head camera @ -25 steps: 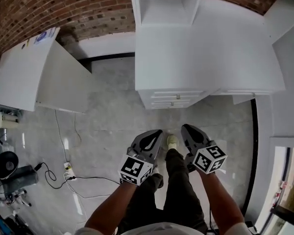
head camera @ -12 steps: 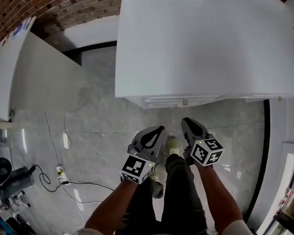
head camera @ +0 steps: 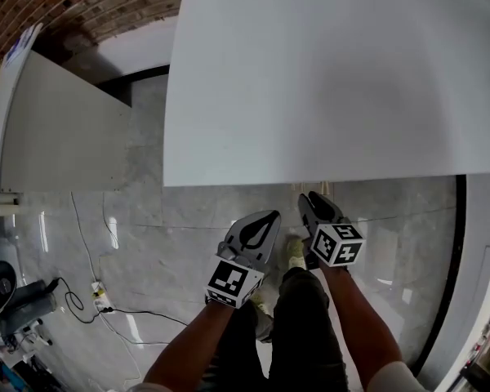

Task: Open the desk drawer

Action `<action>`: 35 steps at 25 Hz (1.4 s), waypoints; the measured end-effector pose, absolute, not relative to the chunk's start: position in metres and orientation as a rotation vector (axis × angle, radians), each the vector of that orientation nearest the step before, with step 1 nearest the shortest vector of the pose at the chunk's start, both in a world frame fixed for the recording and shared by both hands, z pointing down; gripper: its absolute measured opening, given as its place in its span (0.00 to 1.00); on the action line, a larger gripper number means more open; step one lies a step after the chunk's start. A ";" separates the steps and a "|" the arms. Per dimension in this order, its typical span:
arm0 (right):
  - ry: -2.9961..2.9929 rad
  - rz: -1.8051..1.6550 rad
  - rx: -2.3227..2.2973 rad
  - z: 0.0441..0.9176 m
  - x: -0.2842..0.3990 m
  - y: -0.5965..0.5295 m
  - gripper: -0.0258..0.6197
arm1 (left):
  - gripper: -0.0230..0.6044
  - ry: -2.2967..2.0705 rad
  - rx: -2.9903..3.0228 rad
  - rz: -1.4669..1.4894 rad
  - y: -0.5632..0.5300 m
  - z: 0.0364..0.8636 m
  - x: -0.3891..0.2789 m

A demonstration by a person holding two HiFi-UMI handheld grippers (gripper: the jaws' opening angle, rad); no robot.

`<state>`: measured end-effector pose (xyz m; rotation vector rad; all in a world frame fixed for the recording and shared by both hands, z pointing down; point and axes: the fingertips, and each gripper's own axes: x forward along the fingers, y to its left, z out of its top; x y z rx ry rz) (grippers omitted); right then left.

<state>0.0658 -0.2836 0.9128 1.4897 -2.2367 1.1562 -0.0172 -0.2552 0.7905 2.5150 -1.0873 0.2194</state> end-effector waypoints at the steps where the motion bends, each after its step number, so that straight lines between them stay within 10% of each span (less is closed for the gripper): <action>1: -2.228 1.157 1.493 0.918 0.065 -0.287 0.20 | 0.06 -1.088 2.514 0.224 -0.257 0.794 -0.018; 35: -1.960 1.232 1.524 0.941 0.061 -0.157 0.16 | 0.06 -1.032 2.430 0.281 -0.148 0.752 -0.029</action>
